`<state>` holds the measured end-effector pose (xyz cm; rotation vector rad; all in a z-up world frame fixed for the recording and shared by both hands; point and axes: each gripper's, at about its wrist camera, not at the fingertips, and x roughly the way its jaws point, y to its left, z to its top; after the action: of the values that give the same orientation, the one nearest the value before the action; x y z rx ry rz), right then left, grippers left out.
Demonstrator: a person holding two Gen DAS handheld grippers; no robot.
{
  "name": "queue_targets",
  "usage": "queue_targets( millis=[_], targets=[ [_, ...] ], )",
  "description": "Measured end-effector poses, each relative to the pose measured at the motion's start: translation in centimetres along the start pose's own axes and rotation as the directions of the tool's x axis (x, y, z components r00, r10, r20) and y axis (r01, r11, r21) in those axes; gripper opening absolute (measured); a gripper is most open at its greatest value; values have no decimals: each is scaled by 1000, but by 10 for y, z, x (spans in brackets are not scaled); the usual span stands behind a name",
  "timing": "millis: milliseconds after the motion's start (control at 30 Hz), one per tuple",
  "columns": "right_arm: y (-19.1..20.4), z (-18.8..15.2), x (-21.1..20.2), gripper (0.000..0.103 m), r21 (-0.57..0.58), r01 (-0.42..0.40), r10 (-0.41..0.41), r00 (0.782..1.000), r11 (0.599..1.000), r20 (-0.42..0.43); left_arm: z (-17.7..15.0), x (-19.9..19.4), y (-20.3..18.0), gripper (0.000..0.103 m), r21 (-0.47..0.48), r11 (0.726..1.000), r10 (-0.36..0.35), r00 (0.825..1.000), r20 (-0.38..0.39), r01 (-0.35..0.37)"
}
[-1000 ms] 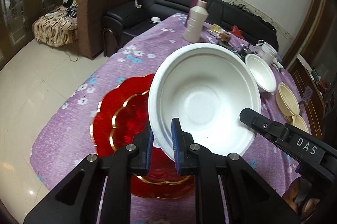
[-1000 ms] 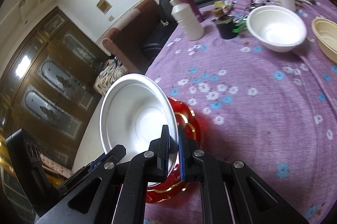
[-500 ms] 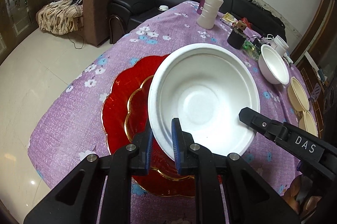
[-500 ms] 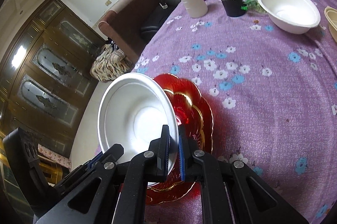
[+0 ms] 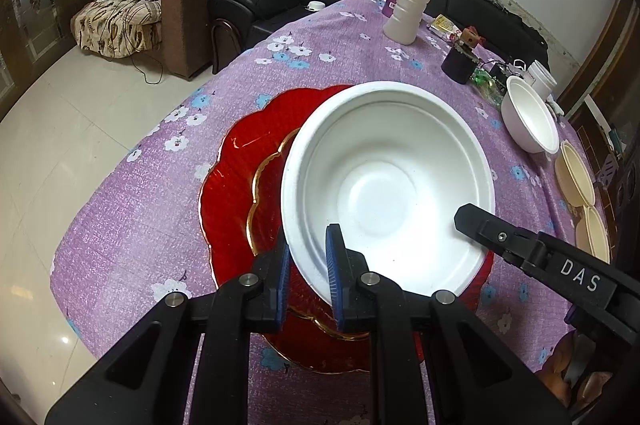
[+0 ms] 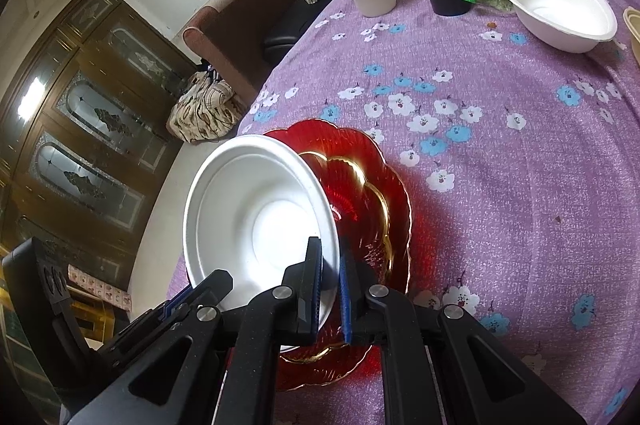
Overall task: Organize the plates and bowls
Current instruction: 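Carry the large white foam bowl over the red plate stack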
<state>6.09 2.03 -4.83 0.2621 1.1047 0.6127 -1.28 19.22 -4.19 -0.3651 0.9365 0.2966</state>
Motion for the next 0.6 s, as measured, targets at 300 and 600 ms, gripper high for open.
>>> queue_targets(
  millis=[300,600],
  targets=[
    [-1,-1,3,7,1,1,-1,1000,1000,-12,-3,4,2,15,1,1000,8,1000,-12,-8],
    [-2,-1,4,7,4,4,-4,1000,1000,-17,-4,5,2,15,4,1000,11,1000,-12,-11]
  ],
)
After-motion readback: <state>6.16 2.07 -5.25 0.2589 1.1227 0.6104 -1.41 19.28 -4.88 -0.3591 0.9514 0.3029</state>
